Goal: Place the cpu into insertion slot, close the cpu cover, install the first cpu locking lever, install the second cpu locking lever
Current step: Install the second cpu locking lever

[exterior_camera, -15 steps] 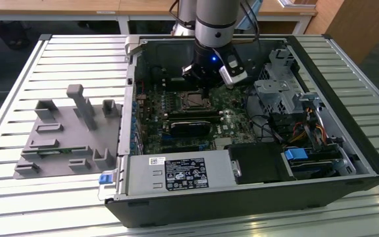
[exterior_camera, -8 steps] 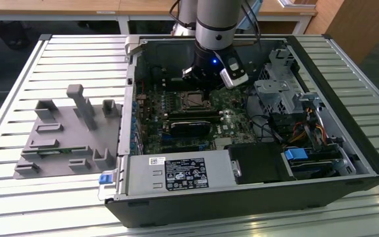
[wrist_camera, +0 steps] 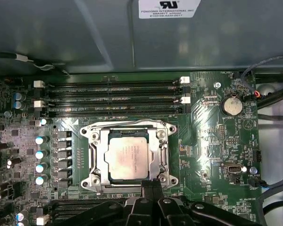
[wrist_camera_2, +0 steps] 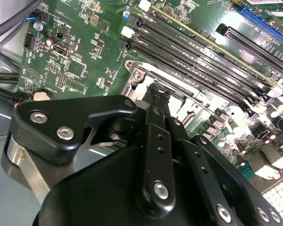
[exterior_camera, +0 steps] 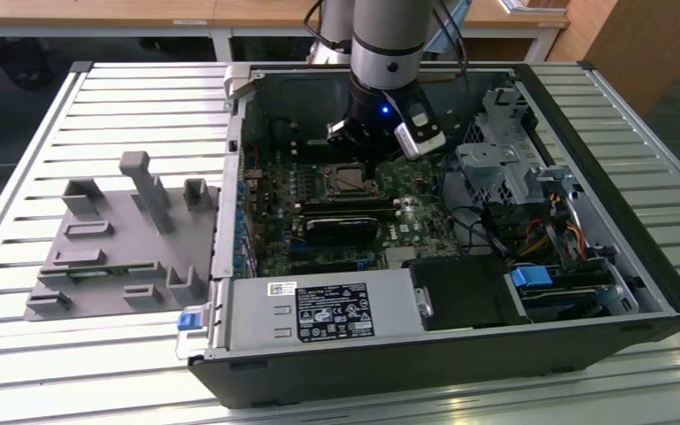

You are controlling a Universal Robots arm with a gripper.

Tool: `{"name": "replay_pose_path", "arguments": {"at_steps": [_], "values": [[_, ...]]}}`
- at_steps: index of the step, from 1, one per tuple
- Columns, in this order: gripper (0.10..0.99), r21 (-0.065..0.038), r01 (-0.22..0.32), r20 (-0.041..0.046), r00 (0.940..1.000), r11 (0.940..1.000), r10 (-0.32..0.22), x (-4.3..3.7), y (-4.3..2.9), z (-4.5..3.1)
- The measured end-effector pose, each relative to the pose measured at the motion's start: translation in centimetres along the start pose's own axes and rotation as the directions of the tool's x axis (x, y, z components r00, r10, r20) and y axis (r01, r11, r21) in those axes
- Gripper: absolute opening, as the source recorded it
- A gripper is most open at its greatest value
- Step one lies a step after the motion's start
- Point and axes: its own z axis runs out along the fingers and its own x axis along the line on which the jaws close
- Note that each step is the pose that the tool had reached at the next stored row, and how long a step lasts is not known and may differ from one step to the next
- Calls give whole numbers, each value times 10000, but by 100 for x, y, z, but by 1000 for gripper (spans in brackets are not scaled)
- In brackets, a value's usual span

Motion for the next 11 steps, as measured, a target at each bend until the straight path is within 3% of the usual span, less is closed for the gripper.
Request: {"name": "replay_pose_path", "arguments": {"at_steps": [6, 11], "values": [[106, 0, -1, -17, 10000, 10000, 1, -3, -57, -3], [106, -12, -11, -179, 9998, 10000, 11, -7, -144, 1]]}}
